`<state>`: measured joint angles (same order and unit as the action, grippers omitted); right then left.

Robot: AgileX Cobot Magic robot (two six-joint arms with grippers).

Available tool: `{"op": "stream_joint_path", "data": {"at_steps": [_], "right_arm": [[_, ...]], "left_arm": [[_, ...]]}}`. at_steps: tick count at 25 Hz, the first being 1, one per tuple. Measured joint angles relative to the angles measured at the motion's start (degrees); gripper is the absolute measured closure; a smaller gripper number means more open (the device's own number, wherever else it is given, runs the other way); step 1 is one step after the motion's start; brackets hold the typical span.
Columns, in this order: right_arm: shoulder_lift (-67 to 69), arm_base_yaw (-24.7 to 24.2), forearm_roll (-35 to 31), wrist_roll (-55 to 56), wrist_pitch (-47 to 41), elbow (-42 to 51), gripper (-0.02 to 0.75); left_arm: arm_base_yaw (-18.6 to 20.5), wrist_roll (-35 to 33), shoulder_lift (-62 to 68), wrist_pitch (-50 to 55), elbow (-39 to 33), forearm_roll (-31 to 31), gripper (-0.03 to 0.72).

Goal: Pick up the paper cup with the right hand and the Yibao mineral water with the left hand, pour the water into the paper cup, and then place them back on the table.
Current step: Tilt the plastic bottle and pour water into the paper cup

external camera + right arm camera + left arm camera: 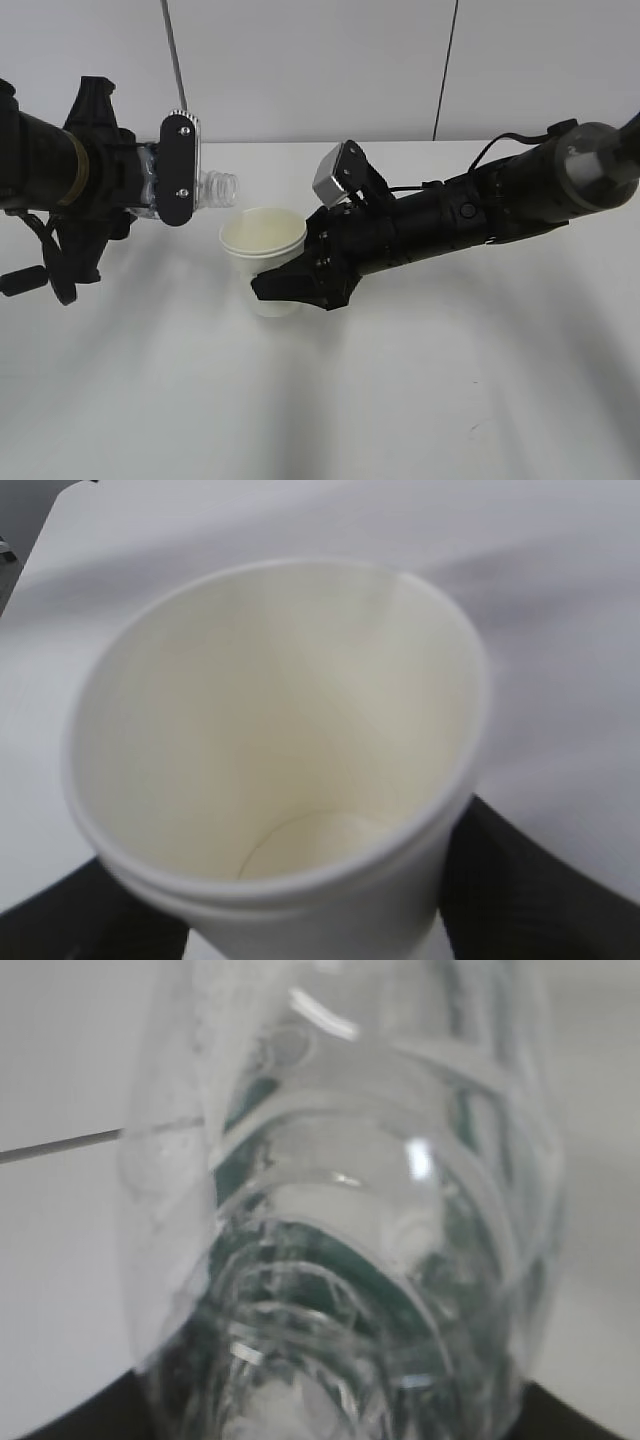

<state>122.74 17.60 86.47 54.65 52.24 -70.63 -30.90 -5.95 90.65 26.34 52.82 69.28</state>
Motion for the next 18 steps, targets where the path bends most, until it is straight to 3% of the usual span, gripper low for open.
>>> {"op": "stream_joint_path", "data": {"at_steps": [18], "right_arm": [[0.0, 0.0, 0.3, 0.0, -0.1, 0.0, 0.217]], "left_arm": [[0.0, 0.0, 0.0, 0.9, 0.0, 4.1, 0.348]]}}
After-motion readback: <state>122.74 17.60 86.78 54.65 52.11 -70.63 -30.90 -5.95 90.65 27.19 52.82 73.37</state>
